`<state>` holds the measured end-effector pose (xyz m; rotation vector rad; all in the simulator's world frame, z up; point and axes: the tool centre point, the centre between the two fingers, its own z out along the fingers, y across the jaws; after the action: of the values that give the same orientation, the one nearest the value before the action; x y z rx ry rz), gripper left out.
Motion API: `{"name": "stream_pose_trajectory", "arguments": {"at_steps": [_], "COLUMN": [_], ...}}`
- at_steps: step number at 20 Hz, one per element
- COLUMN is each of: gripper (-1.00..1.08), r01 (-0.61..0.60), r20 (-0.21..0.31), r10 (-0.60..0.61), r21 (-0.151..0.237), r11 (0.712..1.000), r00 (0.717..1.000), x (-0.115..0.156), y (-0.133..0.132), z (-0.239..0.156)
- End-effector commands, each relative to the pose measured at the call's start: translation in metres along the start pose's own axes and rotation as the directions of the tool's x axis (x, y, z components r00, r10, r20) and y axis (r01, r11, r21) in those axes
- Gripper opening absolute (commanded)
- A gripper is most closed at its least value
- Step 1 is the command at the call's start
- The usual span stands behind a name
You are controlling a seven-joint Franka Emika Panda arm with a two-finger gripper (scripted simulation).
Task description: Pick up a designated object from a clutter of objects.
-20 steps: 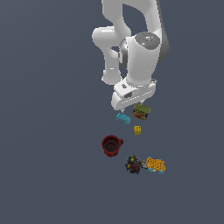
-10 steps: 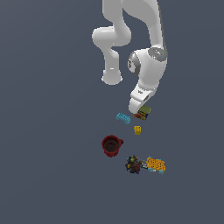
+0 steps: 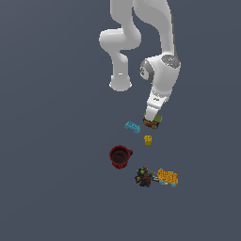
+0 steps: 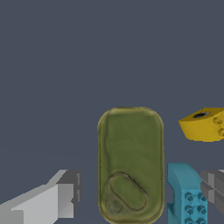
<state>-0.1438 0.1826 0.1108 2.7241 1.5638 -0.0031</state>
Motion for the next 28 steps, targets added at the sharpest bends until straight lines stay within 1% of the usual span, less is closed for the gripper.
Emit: {"name": "stream_pose_trajectory", "arguments": {"at_steps": [1,7,18,24,25,28], "gripper": [1.0,1.0,1.0,1.0,-1.0,-1.0], "r01": [0.016,0.012,0.017,0.018,0.018,0.018], "r20": [-0.002,-0.001,-0.002,-0.002,-0.002,-0.002], "r10": [-0.016,-0.012,-0.017,-0.018,-0.018,-0.018], "r21": [-0.001,0.0,0.001,0.0,0.0,0.0], "r11": [1.0,1.0,1.0,1.0,1.0,1.0], "r00": [1.0,1.0,1.0,1.0,1.0,1.0], "x": [0.0,0.0,0.0,0.0,0.0,0.0], "y": [-0.004,-0.003,-0.004,-0.004,-0.004,-0.004], "z": [0.002,0.006,0.045,0.052,0.052,0.052]}}
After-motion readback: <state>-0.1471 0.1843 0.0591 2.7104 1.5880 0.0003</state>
